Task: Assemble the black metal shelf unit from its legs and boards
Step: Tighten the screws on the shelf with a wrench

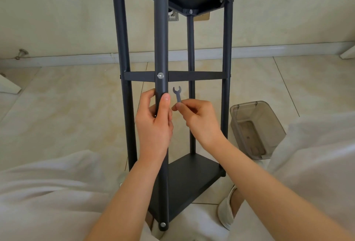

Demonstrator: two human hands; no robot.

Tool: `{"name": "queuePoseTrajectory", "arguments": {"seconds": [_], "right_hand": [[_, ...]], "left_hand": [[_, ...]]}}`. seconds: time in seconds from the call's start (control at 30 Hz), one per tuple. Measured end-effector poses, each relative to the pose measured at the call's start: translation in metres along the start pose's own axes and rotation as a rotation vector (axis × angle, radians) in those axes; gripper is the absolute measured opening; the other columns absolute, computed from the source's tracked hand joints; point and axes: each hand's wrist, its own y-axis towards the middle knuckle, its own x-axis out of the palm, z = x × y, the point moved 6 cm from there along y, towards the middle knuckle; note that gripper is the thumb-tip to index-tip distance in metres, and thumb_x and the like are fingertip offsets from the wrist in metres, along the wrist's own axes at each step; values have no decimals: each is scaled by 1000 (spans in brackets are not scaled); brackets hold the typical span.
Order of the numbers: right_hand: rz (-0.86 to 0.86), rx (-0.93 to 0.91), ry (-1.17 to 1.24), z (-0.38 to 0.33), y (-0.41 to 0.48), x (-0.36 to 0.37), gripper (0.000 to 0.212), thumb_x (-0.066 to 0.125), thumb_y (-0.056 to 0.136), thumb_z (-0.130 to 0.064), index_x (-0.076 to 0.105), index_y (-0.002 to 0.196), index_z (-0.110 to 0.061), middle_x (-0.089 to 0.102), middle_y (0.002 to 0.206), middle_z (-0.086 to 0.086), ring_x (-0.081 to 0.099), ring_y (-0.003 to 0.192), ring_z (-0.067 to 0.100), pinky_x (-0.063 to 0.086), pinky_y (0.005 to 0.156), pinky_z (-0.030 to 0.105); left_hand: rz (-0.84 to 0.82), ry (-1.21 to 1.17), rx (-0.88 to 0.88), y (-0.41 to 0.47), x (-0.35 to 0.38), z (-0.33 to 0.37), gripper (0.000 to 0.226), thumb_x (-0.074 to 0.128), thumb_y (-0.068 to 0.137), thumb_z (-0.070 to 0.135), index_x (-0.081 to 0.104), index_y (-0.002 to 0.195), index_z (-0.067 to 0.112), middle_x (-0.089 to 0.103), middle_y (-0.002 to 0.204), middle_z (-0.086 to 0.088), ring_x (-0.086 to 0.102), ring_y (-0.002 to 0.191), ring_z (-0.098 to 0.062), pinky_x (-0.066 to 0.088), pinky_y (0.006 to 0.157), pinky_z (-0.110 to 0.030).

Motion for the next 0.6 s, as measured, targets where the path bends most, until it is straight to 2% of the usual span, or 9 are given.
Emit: {"name": "queuePoseTrajectory", "arguments": {"seconds": [0.1,0.23,0.27,0.33,0.4,0.5,0.6], "right_hand": [[-52,-1,16,-5,0,4,31,54,98,-13,70,72,-16,48,54,-4,42,55,14,40,57,30],[-83,-10,6,-13,4,9,37,53,98,-13,64,64,-24,49,61,16,45,59,19,43,59,37],[-86,-8,2,-14,5,10,39,53,97,-14,63,62,-26,50,60,14,45,59,18,43,59,36],[-83,6,-15,-13,7,9,42,55,97,-14,60,57,-28,49,53,-1,45,55,10,42,58,30],[-73,19,-39,-11,9,8,44,55,96,-13,59,57,-33,49,48,-10,44,52,6,40,57,23],[-61,25,-61,-9,9,6,39,56,96,-14,64,63,-33,52,47,-14,45,52,4,40,58,20],[-51,6,-63,-12,11,6,40,56,95,-13,64,61,-33,52,47,-14,46,52,5,40,59,22]], "left_hand": [[-11,-9,-2,1,-2,-1,12,54,100,36,58,110,29,50,59,-5,43,40,-11,37,36,-20],[-25,-6,-11,-1,-2,-4,17,54,102,33,58,114,22,49,56,-3,42,38,-12,36,35,-22],[-30,-3,-14,-1,-1,-4,17,53,102,32,58,114,22,48,56,-5,42,38,-13,36,34,-23],[-34,-1,-24,-2,0,-5,16,53,103,32,59,112,21,47,56,-9,42,38,-15,36,33,-24],[-29,3,-29,-1,-1,-7,16,52,103,30,60,112,20,48,55,-6,41,37,-15,35,34,-23],[-22,30,-20,1,-2,-8,23,51,104,30,61,117,14,51,56,0,42,37,-15,37,35,-24],[-24,41,-8,1,-2,-9,27,51,104,30,64,114,9,51,58,0,43,37,-14,38,36,-23]]}}
